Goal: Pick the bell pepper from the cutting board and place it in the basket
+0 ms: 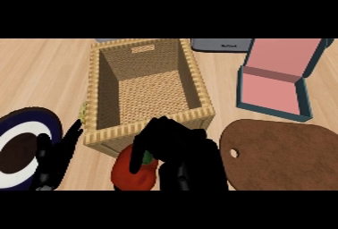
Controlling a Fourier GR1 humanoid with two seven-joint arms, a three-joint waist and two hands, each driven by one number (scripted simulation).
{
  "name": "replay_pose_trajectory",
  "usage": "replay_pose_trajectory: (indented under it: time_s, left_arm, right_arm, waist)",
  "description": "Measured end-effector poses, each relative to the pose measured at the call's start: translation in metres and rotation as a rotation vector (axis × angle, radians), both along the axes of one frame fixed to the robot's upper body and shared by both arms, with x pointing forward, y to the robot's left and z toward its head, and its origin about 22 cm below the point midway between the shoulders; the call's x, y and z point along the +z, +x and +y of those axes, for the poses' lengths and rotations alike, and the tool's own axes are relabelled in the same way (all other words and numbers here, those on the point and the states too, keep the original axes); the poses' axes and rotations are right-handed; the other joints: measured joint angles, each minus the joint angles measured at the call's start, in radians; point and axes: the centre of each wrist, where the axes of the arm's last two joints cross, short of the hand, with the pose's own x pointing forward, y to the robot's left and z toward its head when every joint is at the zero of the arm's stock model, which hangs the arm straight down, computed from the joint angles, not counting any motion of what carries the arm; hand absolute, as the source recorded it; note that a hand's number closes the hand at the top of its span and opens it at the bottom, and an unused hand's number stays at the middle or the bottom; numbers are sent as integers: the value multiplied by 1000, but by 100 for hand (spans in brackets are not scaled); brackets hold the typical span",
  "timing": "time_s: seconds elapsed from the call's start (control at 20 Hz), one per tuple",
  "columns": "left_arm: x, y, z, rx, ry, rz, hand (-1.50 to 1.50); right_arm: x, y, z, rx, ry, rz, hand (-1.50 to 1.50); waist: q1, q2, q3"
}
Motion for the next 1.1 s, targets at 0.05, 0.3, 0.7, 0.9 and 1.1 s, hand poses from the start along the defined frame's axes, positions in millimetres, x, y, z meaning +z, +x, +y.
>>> replay_pose_trajectory:
  time_s: [0.05, 0.3, 0.7, 0.9, 1.1]
  left_arm:
    - [1, 0, -1, -4, 1, -1, 0]
    - [-2, 3, -6, -9, -1, -10, 0]
    - [-1, 4, -5, -24, -2, -12, 0]
    - [1, 6, -7, -23, -6, -8, 0]
    - [-1, 4, -7, -18, -9, -12, 0]
  right_arm:
    - [5, 5, 2, -7, -1, -3, 150]
    - [32, 36, 17, -43, -25, -14, 150]
    - [55, 86, 42, -70, -50, 52, 150]
    - [52, 107, 40, -71, 17, 117, 150]
    - [34, 122, 37, -71, 88, 165, 150]
  waist:
    - [3, 1, 0]
    - [10, 5, 1]
    - [18, 12, 3]
    - [19, 15, 4]
    - [12, 15, 6]
